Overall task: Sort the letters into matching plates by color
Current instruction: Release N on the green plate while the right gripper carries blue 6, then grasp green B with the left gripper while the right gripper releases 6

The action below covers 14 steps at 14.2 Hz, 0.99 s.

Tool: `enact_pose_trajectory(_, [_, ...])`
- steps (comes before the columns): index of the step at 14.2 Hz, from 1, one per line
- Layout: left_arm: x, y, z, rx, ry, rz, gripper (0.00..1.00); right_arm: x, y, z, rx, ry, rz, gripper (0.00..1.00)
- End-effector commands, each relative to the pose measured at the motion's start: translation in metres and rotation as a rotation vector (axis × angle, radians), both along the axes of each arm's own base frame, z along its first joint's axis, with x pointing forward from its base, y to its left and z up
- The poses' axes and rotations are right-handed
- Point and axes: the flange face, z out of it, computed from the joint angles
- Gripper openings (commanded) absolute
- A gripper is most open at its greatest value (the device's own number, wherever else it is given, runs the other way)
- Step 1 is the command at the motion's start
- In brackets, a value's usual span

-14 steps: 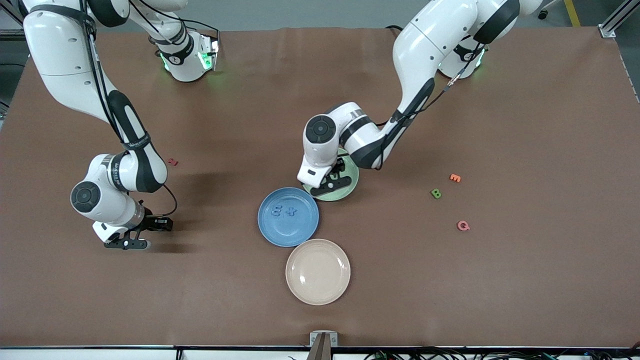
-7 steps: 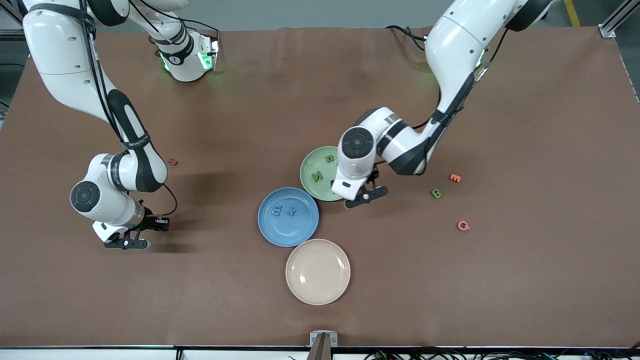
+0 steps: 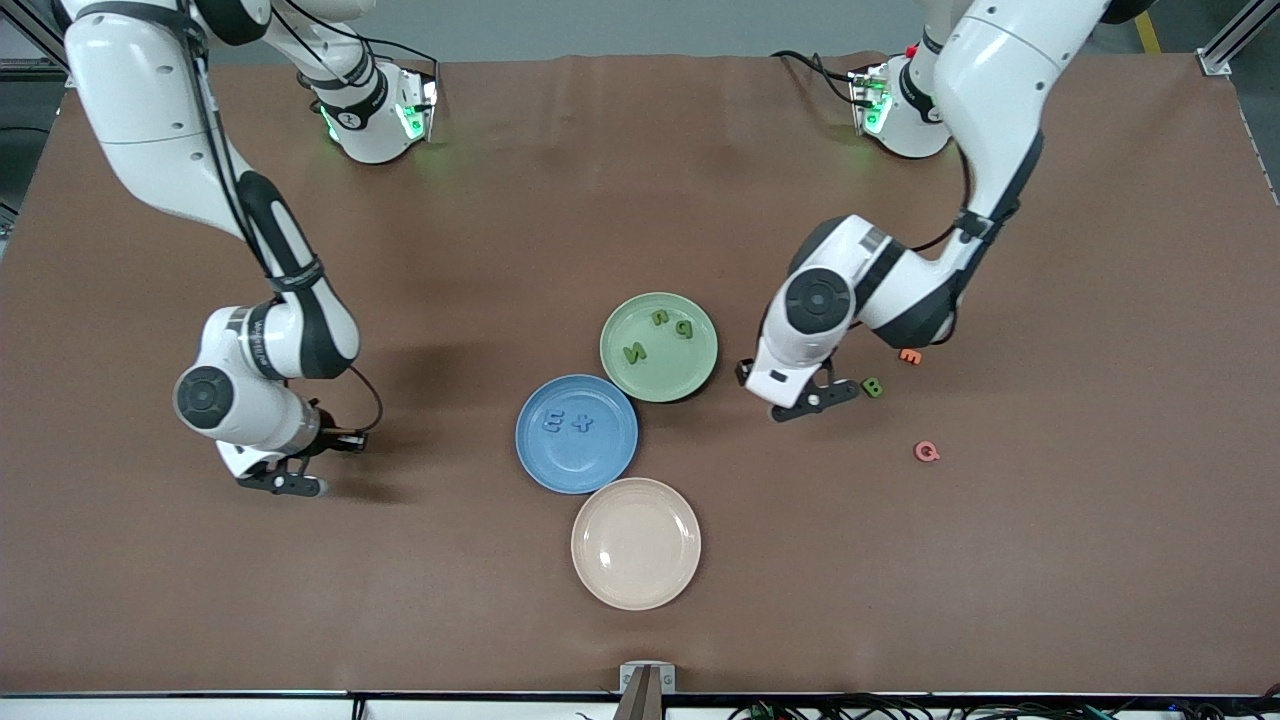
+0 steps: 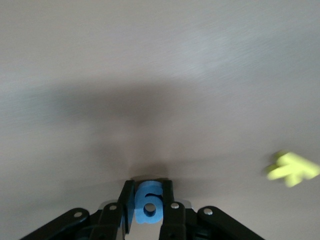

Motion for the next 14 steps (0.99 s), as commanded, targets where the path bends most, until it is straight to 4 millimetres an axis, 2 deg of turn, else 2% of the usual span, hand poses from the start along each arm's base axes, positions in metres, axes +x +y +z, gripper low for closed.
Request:
enact_pose_trajectory(1, [0.000, 0.038, -0.002, -0.012, -0.005, 0.034, 0.91, -0.005, 0.056, 0.019, -0.008, 0.007, -0.096, 0.00])
enact_pose_trajectory(5, [0.016, 0.092, -0.013, 0.009, -0.003, 0.105, 0.91, -0.012, 0.155, 0.042, -0.009, -0.025, -0.224, 0.00])
enact_pose_trajectory(6, [0.018, 0.107, -0.017, 0.022, -0.013, 0.117, 0.91, -0.011, 0.175, 0.049, -0.007, -0.028, -0.252, 0.00])
enact_pose_trajectory(8, [0.017, 0.123, -0.028, 0.016, -0.026, 0.139, 0.91, -0.011, 0.208, 0.063, 0.011, -0.031, -0.303, 0.00])
enact_pose_trajectory(11, [0.013, 0.130, -0.040, -0.014, -0.050, 0.168, 0.91, -0.018, 0.255, 0.066, 0.043, -0.034, -0.358, 0.00])
enact_pose_trajectory(14, [0.002, 0.130, -0.051, -0.020, -0.055, 0.182, 0.91, -0.028, 0.289, 0.054, 0.037, -0.030, -0.416, 0.00])
